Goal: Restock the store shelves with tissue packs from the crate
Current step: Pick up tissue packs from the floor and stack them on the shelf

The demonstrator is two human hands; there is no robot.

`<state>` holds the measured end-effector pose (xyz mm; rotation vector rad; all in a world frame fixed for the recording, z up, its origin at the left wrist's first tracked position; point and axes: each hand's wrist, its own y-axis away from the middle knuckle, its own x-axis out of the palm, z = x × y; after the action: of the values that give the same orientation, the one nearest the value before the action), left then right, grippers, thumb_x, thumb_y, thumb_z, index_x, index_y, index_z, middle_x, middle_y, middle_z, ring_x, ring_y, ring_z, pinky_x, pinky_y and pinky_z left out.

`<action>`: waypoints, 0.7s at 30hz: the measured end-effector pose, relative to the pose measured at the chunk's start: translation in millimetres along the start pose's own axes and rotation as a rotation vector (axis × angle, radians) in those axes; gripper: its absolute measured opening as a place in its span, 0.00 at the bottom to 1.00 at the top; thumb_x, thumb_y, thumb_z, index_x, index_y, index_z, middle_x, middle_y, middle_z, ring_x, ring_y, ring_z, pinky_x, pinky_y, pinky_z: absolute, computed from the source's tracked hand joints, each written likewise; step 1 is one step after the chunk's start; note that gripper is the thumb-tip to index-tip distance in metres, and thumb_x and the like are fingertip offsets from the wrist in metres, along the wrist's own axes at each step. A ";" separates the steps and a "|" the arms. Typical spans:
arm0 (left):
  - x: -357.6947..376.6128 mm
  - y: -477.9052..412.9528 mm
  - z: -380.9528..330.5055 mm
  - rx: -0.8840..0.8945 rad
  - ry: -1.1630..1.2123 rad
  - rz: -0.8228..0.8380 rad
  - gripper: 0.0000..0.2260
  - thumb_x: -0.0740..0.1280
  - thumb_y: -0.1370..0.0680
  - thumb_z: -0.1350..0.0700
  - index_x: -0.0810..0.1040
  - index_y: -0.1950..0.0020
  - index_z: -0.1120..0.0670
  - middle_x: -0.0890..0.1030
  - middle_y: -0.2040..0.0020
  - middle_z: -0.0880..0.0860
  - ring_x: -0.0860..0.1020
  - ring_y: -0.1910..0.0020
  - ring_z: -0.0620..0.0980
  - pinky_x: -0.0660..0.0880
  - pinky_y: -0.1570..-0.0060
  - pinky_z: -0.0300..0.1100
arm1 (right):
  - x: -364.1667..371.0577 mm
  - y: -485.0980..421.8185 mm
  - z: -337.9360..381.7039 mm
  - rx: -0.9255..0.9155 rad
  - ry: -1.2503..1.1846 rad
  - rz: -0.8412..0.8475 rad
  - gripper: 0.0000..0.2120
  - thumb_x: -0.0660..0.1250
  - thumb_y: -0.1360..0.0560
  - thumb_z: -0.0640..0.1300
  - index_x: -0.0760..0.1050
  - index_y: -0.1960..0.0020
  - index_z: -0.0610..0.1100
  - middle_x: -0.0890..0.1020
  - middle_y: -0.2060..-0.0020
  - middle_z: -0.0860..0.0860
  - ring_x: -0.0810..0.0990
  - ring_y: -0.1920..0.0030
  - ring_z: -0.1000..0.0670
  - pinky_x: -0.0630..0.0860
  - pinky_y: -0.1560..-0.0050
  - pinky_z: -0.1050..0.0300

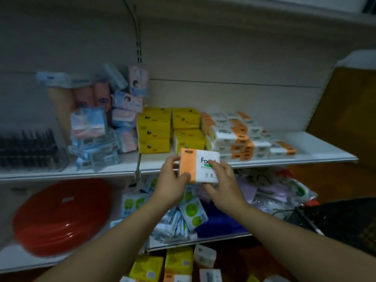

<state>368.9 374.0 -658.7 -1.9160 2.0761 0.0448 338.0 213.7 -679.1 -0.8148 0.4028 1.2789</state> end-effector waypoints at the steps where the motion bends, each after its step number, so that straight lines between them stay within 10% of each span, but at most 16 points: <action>1: 5.2 -4.1 -11.5 0.021 0.020 0.005 0.19 0.65 0.24 0.63 0.66 0.35 0.52 0.73 0.43 0.52 0.76 0.46 0.52 0.76 0.56 0.40 | -9.0 -5.8 -0.2 -0.011 0.005 -0.031 0.30 0.66 0.24 0.41 0.59 0.26 0.50 0.55 0.29 0.49 0.64 0.33 0.51 0.61 0.45 0.71; 12: 95.2 -72.3 -92.0 0.181 -0.011 0.193 0.21 0.66 0.25 0.63 0.68 0.33 0.53 0.78 0.41 0.54 0.77 0.47 0.49 0.74 0.45 0.42 | -110.4 -74.4 -40.7 -0.011 0.208 -0.285 0.31 0.70 0.28 0.48 0.64 0.28 0.57 0.59 0.28 0.48 0.64 0.31 0.45 0.68 0.34 0.50; 21: 118.7 -121.7 -64.5 0.352 -1.122 0.320 0.28 0.61 0.22 0.44 0.57 0.25 0.50 0.57 0.24 0.53 0.53 0.25 0.54 0.57 0.27 0.53 | -145.8 -101.2 -127.5 0.171 0.215 -0.297 0.25 0.70 0.27 0.49 0.70 0.31 0.54 0.63 0.30 0.43 0.67 0.33 0.41 0.68 0.33 0.48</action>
<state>468.0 231.7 -604.1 -0.9328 1.4154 0.6192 415.6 14.6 -633.4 -0.8347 0.5337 0.8727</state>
